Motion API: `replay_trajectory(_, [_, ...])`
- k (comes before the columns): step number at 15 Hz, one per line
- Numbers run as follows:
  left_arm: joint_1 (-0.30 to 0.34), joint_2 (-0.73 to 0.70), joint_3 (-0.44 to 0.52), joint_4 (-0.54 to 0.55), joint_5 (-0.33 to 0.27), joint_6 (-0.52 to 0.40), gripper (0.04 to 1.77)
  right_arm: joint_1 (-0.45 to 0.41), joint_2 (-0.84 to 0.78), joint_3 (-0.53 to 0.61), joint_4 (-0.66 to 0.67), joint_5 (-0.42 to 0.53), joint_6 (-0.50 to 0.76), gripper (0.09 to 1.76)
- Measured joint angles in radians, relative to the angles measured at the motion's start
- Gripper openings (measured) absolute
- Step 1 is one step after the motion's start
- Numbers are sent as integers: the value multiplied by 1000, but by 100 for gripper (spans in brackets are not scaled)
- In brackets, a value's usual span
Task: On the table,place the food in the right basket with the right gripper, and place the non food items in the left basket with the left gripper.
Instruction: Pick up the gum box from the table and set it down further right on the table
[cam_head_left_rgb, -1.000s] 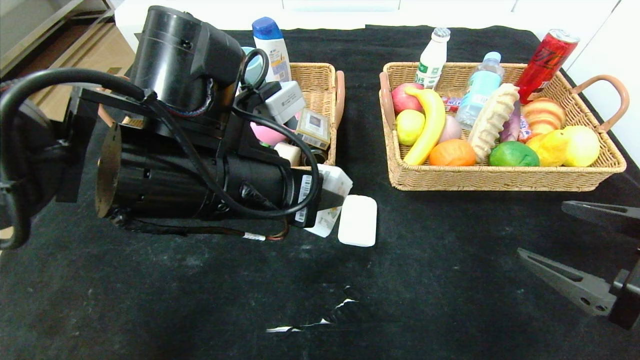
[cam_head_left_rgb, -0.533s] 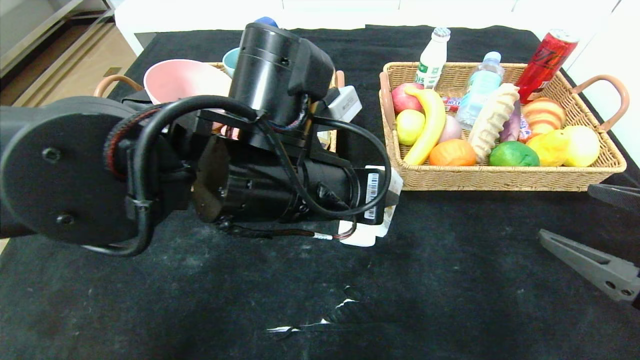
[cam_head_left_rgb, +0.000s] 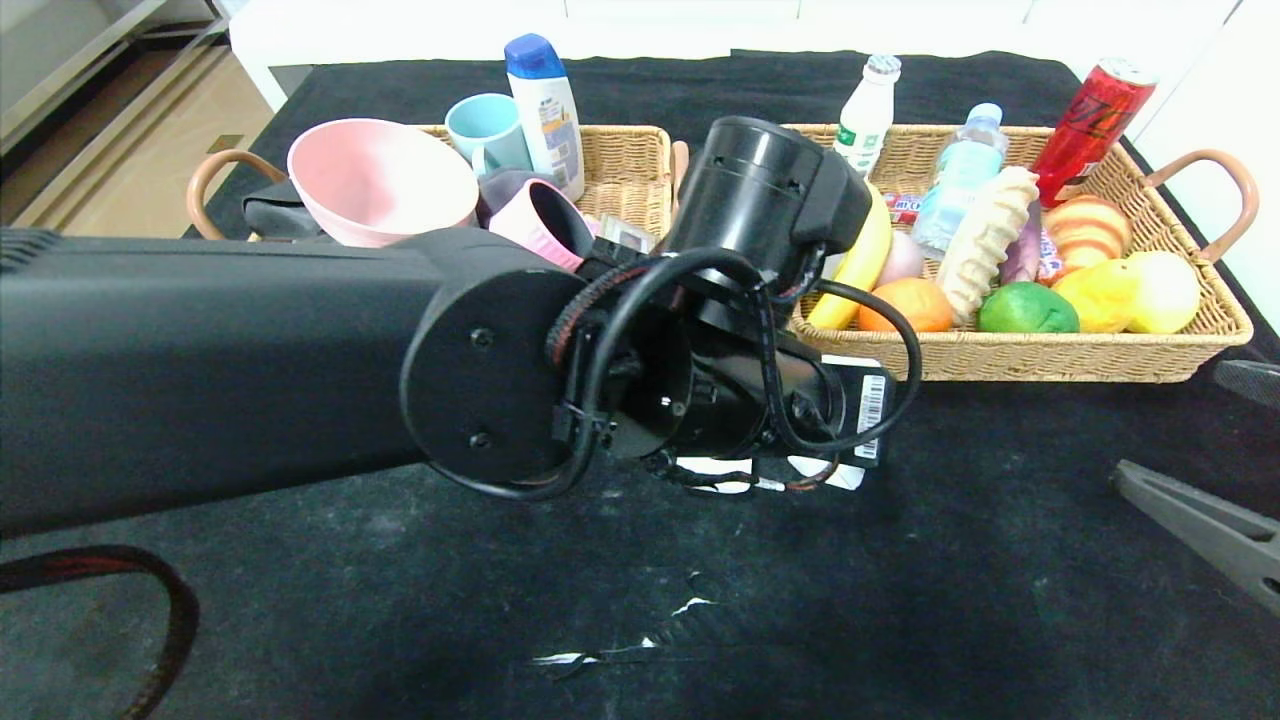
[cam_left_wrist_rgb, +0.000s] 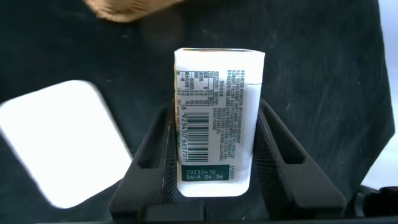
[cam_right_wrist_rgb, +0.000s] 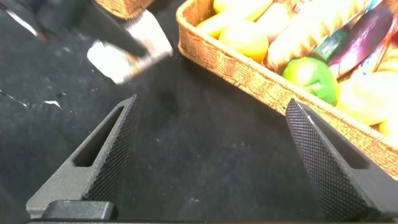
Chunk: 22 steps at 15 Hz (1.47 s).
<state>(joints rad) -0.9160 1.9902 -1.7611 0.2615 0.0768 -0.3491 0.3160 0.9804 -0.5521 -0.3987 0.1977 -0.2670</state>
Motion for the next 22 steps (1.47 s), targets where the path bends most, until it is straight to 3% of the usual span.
replay_trajectory(12, [-36,133,-63,5,17,11,78,66,-16,25,5,-7,-4,171])
replay_trajectory(18, [-45,136,-64,0,20,13,125,86,-9,37,3,-10,-6,171])
replay_trajectory(22, [-45,133,-64,-1,51,33,143,90,-9,40,2,-10,-6,171])
